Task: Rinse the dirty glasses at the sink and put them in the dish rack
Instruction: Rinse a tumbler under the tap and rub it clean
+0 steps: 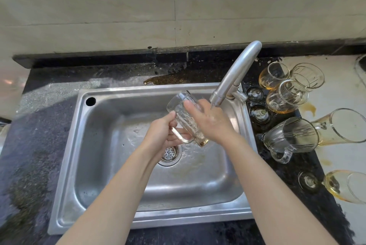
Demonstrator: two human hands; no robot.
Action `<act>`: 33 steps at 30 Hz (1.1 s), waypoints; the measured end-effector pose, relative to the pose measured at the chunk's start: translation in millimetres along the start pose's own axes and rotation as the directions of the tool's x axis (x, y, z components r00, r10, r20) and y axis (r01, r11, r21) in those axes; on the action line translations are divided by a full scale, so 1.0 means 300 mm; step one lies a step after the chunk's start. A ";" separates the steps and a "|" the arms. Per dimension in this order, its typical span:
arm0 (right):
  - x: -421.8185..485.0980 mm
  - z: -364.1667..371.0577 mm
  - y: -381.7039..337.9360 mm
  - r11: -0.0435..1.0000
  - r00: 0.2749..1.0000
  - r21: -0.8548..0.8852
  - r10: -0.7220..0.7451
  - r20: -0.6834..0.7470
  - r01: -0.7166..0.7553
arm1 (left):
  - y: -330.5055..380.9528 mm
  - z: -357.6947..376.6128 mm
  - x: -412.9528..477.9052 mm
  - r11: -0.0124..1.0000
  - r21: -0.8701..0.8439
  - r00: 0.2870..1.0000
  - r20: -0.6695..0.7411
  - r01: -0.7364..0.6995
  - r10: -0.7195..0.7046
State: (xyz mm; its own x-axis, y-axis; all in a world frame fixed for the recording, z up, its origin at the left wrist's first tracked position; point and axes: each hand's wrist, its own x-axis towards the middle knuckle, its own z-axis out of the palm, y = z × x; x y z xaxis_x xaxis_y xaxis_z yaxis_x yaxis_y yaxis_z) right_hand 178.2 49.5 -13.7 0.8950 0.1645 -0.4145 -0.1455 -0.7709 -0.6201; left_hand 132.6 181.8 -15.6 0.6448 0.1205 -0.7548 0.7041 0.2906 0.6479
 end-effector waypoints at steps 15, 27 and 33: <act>0.055 0.016 0.016 0.837 0.891 0.539 0.169 -0.421 0.095 | -0.041 -0.007 0.021 0.748 -0.605 0.958 0.242 0.272 -0.153; -0.025 -0.022 -0.015 0.673 0.952 0.739 0.236 -0.196 -0.015 | -0.055 -0.003 0.017 0.653 -0.678 0.939 0.297 0.337 -0.177; -0.041 -0.060 -0.011 0.607 0.965 0.754 0.223 0.139 -0.249 | -0.054 0.019 0.040 0.928 -0.361 0.995 0.067 0.092 -0.073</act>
State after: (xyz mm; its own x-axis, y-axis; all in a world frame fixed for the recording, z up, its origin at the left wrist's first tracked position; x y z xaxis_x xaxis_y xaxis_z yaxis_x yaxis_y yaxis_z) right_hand 175.2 39.0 5.4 0.7725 0.0719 -0.6310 -0.6295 -0.0451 -0.7757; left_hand 130.8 173.2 -34.6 0.6104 0.0355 -0.7913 0.6052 0.6237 0.4947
